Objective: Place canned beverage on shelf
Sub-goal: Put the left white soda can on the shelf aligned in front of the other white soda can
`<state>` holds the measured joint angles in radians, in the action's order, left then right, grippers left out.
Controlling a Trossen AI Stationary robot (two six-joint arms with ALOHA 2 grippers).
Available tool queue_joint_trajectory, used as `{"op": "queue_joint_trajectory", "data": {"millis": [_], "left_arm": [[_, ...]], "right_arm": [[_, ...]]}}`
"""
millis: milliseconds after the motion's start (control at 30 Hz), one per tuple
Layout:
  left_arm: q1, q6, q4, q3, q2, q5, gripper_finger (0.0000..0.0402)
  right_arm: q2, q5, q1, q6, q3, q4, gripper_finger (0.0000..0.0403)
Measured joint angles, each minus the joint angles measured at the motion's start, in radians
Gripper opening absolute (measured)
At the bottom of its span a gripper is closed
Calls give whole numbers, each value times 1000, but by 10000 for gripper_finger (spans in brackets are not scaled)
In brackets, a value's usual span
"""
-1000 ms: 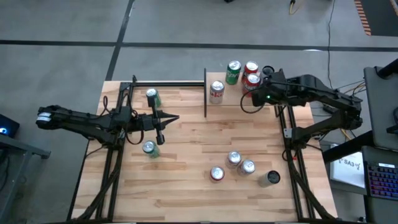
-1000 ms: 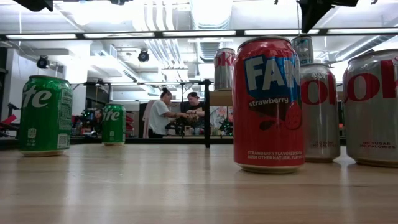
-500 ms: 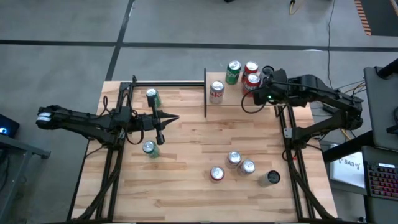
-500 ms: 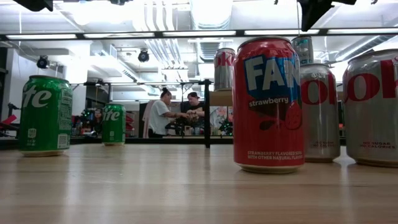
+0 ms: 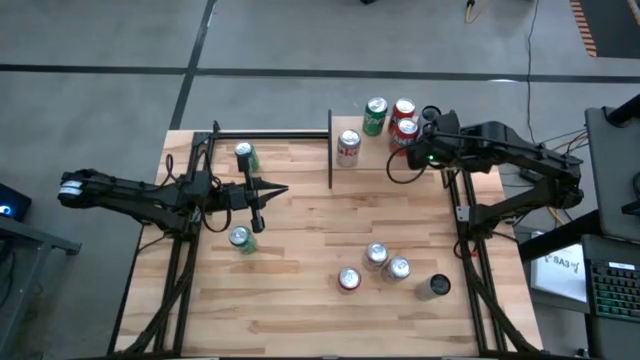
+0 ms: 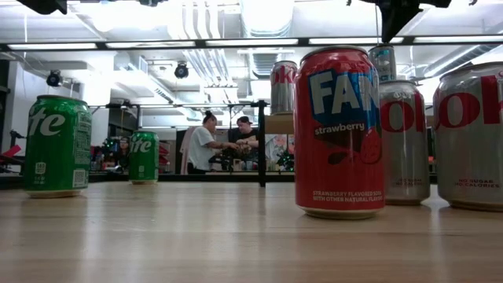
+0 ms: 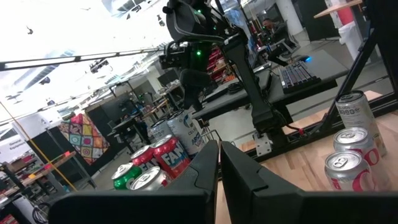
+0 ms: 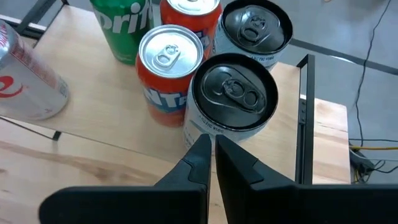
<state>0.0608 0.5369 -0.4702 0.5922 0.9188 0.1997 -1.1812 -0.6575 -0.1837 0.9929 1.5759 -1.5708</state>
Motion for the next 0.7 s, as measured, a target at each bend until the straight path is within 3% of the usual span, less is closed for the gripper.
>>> {"op": "queue_joint_trajectory", "data": {"millis": [700], "left_arm": [[0,0,0,0,0,0,2]], "right_arm": [[40,-36,0,0,-26,-1,13]]}}
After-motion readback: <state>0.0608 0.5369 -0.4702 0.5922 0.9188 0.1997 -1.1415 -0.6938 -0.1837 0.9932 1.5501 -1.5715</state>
